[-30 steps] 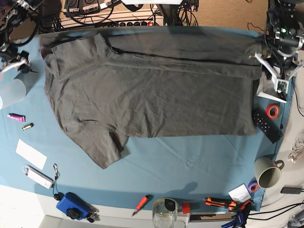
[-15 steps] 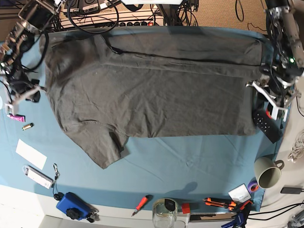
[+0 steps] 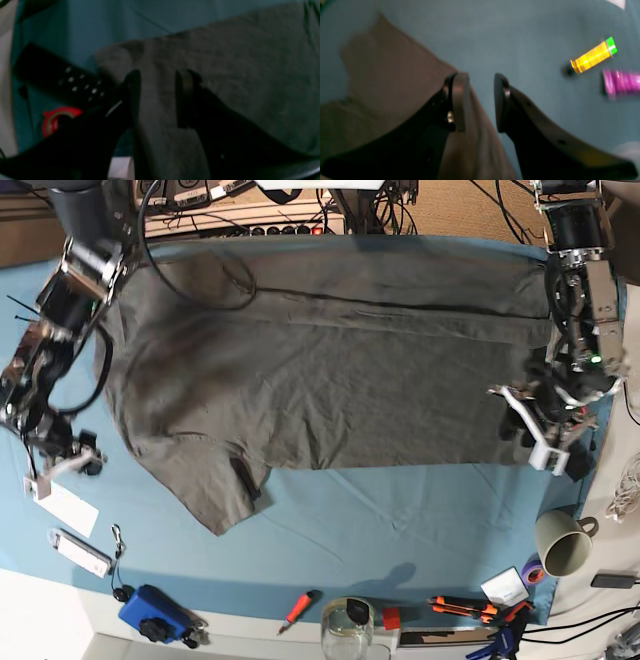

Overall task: Fold the T-shirt properly
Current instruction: 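Release the shirt and move both grippers toward the hem corners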

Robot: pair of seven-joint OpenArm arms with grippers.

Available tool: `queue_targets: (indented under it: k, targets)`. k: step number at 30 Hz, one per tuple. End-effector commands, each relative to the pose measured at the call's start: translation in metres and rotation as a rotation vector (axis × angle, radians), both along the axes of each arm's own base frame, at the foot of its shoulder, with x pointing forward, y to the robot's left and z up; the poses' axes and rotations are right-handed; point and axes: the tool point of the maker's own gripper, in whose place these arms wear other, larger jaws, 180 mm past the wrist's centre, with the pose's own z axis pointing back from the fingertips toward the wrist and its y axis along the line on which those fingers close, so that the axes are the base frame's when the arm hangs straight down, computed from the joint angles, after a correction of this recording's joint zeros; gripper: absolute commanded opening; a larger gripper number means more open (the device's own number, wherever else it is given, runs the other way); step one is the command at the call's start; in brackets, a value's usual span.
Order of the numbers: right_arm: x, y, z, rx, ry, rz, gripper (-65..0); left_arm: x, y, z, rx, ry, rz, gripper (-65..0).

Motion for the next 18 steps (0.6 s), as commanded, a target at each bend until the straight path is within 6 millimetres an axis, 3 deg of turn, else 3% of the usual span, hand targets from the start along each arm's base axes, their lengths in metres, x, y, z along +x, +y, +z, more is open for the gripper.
queue_targets:
  k: [1,5,9,12,18]
  targets:
    - [0.020,-0.003,0.022,-0.023,-0.060,0.004,-47.4,0.010,-0.002,0.014,0.016,-0.051,-0.013,-41.8]
    - [0.051,0.013,0.007,-0.076,-0.004,0.059,-47.4,0.008,-0.010,0.005,0.058,-0.017,-0.021,-41.8]
    - [0.065,0.019,-0.010,-0.112,0.059,0.055,-47.4,0.003,-0.009,-0.002,0.081,0.026,-0.021,-41.8]
    - [0.064,0.020,-0.022,-0.142,0.097,0.056,-47.4,0.002,-0.008,-0.004,0.084,0.036,-0.020,-41.8]
    - [0.040,0.016,-0.061,-0.146,0.215,0.037,-47.4,0.003,-0.008,-0.003,0.084,0.035,-0.020,-41.8]
